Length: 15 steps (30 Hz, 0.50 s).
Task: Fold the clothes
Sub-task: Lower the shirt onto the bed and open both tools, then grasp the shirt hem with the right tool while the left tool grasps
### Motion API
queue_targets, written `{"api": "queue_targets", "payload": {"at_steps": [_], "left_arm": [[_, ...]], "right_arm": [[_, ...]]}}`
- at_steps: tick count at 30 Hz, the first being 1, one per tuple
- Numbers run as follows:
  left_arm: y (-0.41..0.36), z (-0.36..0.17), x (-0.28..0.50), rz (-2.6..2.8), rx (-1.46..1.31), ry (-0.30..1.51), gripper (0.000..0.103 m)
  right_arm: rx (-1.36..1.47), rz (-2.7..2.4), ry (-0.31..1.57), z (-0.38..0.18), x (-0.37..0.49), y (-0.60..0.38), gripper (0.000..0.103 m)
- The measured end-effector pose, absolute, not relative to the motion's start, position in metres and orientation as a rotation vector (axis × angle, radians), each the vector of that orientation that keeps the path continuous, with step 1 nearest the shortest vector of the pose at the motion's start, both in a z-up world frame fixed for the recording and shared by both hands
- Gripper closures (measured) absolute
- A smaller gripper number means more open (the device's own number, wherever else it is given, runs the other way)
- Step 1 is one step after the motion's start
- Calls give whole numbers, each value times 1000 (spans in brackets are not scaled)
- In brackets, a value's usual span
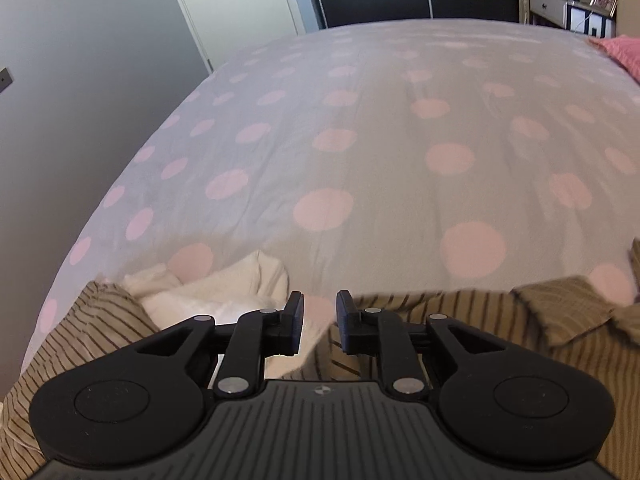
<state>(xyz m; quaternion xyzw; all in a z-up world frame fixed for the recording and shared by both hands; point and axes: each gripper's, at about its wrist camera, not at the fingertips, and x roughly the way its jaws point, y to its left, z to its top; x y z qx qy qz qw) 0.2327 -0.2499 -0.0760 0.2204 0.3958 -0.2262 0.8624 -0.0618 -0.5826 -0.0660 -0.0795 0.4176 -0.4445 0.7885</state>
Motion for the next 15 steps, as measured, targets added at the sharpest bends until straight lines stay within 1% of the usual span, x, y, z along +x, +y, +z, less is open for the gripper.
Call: {"api": "queue_targets", "payload": {"at_steps": [1,2,6,7,8,9,12,15], "left_arm": [[-255,-72,232,-494,456,830,81],[-260,-69,231,-514,450,831,80],[-281,-55,226,-593,425,832,80],[-286,-51,225,-613,419,832,79],[-295,-54,225,-633,422,851,77],[-305,-60,224,-653,430,878,73],[-331,-80,224,-692,454,928,70],[-355,-98,227,-707,480,967,65]], "right_arm": [[-143,-937,880,-59,-60,-581,75],[-116,-908,867,-53,-56,-578,75],[-5,-744,860,-49,-27,-562,75],[11,-697,865,-52,-17,-556,73],[20,-647,873,-55,-8,-551,69],[23,-598,884,-60,2,-544,69],[10,-483,909,-75,31,-525,67],[-8,-426,929,-94,61,-513,67]]}}
